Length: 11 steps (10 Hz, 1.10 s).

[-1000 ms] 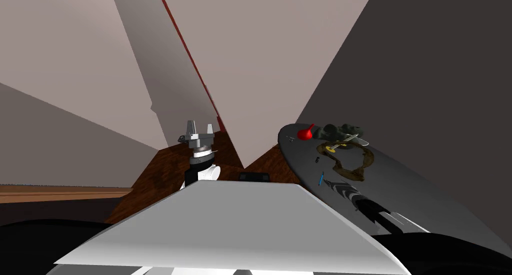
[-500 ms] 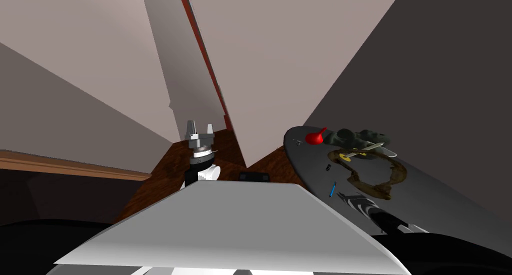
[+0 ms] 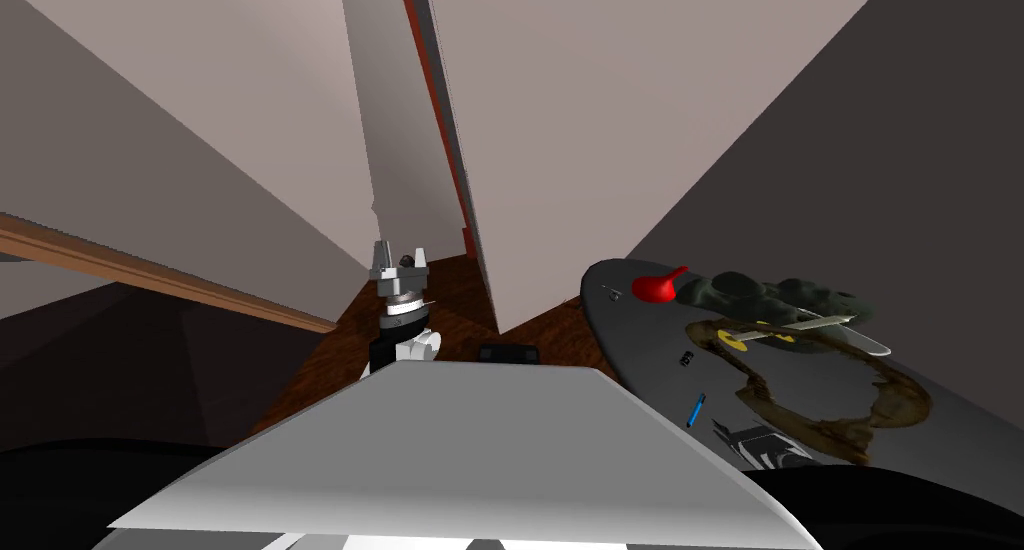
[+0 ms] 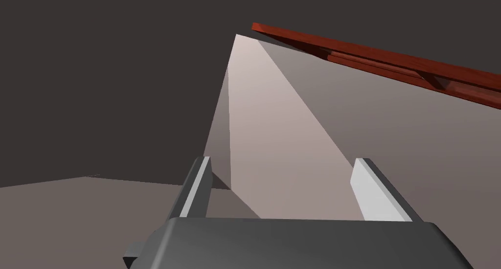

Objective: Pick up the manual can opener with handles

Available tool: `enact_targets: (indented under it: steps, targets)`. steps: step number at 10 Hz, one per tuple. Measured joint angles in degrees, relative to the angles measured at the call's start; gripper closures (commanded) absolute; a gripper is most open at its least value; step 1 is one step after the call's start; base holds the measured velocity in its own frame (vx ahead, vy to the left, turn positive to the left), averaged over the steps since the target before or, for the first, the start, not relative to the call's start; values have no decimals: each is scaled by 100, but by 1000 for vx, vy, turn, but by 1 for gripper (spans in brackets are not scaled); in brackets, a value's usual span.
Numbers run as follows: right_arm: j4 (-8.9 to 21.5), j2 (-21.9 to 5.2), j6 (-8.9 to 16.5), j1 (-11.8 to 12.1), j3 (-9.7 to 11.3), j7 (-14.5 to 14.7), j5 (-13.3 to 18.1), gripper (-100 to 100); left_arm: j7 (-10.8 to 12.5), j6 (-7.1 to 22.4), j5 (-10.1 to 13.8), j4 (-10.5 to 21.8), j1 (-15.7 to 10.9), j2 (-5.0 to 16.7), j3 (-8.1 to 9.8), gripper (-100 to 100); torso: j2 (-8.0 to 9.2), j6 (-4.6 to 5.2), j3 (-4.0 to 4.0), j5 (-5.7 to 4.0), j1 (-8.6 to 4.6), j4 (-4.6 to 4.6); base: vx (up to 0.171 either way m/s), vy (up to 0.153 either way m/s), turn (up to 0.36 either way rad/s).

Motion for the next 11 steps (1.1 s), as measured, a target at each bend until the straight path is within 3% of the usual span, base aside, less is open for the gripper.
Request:
enact_targets:
  steps: [4, 8, 10, 11]
  targets:
    - [268, 1, 91, -51, 286, 109, 190, -100, 0, 0, 0, 0, 1, 0, 1, 0, 2, 6, 1, -4, -12, 1, -8, 16, 90]
    - [785, 23, 100, -169, 843, 235, 509, -100, 0, 0, 0, 0, 1, 0, 1, 0, 6, 5, 4, -3, -7, 2, -22, 26, 182]
    - [865, 82, 140, -113, 968, 337, 629, -100, 0, 0, 0, 0, 1, 0, 1, 0, 8, 8, 5, -3, -11, 2, -13, 10, 38]
    - [865, 80, 148, -114, 978, 333, 631, 0, 0, 0, 0, 0, 1, 0, 1, 0, 4, 8, 3, -4, -15, 2, 0, 0, 0]
